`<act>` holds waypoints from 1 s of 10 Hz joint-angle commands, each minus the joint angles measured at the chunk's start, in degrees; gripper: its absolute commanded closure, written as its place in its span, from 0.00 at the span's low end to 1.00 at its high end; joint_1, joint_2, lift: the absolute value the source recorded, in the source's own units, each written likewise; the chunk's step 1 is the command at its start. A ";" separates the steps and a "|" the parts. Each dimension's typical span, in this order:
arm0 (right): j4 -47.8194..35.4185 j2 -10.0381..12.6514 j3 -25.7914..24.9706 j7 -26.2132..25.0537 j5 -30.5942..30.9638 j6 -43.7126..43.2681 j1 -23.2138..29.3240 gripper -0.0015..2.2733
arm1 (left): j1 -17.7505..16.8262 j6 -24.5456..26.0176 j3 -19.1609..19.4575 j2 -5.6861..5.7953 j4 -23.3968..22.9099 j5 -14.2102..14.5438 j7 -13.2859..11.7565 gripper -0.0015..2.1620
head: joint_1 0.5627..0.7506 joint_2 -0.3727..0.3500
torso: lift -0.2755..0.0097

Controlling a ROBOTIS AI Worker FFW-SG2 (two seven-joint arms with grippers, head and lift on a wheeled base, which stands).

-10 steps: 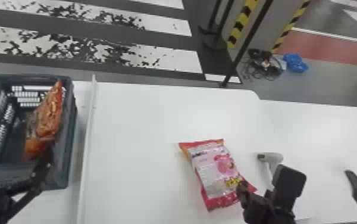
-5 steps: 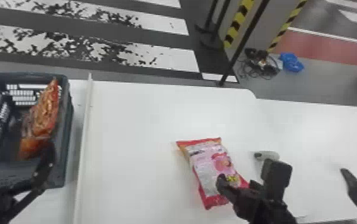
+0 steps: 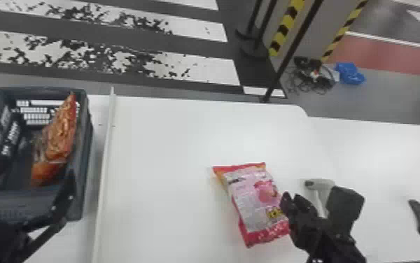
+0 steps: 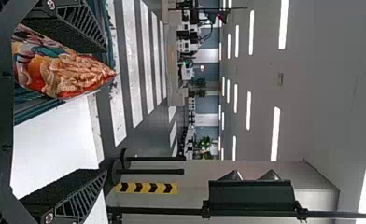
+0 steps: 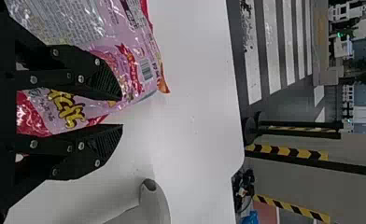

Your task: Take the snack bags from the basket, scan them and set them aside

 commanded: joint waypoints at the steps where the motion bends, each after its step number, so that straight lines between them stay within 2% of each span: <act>1: 3.26 0.51 -1.69 0.02 2.13 -0.99 -2.63 0.99 | -0.11 -0.08 -0.25 -0.08 -0.04 -0.30 0.00 0.04 | 0.70 0.12 | 0.70; 3: 8.62 0.25 -3.36 0.37 3.36 -0.81 -5.44 0.99 | -0.20 0.10 -0.25 -0.08 0.05 -0.39 0.00 0.04 | 0.70 0.06 | 0.70; 5: 11.87 0.25 -2.49 1.08 3.62 -2.22 -5.36 0.99 | -0.29 -0.08 -0.25 -0.08 0.67 -0.39 0.00 0.04 | 0.70 0.03 | 0.70; 10: 11.70 0.51 0.50 0.99 4.24 -3.80 -3.51 0.99 | -0.73 -0.08 -0.25 -0.08 0.93 -0.39 0.00 0.04 | 0.70 0.03 | 0.70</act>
